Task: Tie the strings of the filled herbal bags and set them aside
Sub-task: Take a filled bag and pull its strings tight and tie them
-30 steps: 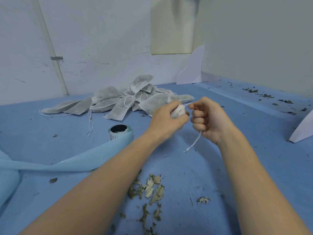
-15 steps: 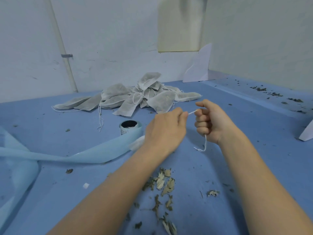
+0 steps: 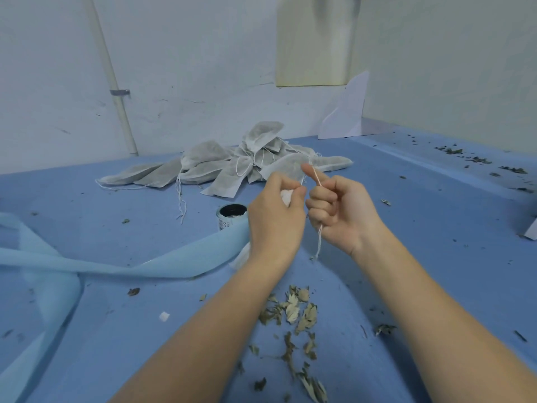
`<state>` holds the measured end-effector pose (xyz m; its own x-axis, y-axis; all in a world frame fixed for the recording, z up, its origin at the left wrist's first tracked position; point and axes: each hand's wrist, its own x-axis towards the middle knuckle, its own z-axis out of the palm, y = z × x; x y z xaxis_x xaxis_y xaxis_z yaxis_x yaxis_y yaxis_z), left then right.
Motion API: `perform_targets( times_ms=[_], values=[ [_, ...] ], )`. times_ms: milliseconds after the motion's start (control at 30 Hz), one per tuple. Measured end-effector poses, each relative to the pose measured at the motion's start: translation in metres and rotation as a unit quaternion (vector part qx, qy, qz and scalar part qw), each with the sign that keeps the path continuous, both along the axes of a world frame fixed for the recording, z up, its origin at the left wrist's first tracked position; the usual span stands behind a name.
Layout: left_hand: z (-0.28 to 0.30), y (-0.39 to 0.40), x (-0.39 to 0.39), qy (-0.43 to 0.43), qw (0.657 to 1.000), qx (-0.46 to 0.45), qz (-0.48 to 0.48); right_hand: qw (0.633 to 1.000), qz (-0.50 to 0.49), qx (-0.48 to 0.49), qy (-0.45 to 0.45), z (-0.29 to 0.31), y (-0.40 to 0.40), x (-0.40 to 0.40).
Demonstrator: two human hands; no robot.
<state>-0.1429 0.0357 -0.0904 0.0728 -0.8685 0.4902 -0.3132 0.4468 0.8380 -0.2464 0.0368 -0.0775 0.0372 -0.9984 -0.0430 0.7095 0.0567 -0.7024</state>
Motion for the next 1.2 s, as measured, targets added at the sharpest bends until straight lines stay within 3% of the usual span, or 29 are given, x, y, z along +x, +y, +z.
perform_targets(
  times_ms=[67, 133, 233, 300, 567, 700, 833, 933, 1100, 1200],
  values=[
    [-0.004, -0.001, 0.002, -0.004, 1.0, -0.014, 0.014, 0.998, 0.003, -0.017, 0.053, 0.0, -0.001, 0.001],
    [-0.008, -0.001, 0.004, -0.008, 1.0, -0.02, 0.02, 0.984, -0.016, -0.038, 0.171, 0.001, 0.0, 0.001],
    [-0.007, -0.001, 0.007, 0.002, 1.0, -0.014, 0.017, 0.916, -0.055, -0.082, 0.388, 0.005, 0.005, 0.003],
    [-0.004, -0.001, 0.008, 0.012, 1.0, -0.005, 0.013, 0.87, -0.066, -0.107, 0.476, 0.008, 0.009, 0.004],
    [-0.001, 0.0, 0.01, 0.021, 0.999, 0.033, 0.003, 0.796, -0.066, -0.133, 0.587, 0.008, 0.012, 0.007],
    [0.001, -0.003, 0.011, 0.021, 0.998, 0.057, 0.003, 0.728, -0.11, -0.165, 0.656, 0.006, 0.011, 0.011],
    [0.003, -0.004, 0.012, 0.027, 0.997, 0.071, -0.003, 0.69, -0.157, -0.182, 0.683, 0.003, 0.009, 0.018],
    [0.005, -0.006, 0.015, 0.045, 0.995, 0.084, 0.006, 0.706, -0.176, -0.174, 0.664, 0.001, 0.009, 0.019],
    [0.008, -0.007, 0.017, 0.073, 0.992, 0.098, 0.005, 0.836, -0.112, -0.092, 0.529, 0.006, 0.008, 0.008],
    [0.008, -0.003, 0.016, 0.099, 0.989, 0.106, -0.02, 0.844, -0.079, -0.089, 0.523, 0.005, 0.008, -0.001]
  ],
)
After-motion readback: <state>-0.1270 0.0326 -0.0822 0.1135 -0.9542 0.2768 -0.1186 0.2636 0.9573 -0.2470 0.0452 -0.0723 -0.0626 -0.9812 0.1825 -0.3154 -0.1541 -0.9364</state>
